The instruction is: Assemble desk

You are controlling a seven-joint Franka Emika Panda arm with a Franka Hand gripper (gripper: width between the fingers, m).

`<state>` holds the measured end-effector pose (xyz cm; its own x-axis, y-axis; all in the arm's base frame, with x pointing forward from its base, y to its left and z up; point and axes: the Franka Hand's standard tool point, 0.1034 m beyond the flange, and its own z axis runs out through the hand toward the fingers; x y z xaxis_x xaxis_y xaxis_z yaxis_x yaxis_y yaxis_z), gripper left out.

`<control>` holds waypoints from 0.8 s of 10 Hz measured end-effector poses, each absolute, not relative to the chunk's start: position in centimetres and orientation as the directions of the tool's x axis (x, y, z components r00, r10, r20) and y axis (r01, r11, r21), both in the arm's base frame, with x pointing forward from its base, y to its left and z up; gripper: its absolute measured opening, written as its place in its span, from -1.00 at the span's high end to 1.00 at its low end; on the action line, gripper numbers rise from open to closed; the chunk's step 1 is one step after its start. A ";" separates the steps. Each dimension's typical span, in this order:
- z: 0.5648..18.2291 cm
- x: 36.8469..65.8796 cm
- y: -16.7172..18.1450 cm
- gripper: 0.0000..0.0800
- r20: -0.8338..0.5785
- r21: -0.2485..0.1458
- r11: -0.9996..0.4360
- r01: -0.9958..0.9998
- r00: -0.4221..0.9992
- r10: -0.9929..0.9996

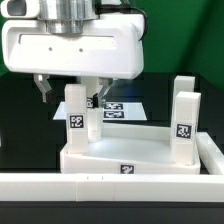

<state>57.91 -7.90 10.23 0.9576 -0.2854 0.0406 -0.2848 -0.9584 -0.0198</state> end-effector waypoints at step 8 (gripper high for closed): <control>10.3 57.9 -7.9 0.28 0.036 0.013 -1.000 0.002 0.999 0.003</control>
Offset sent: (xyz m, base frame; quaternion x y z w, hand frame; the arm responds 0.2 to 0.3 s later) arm -0.0022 0.0093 0.0036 0.0006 0.0019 -0.1857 0.9826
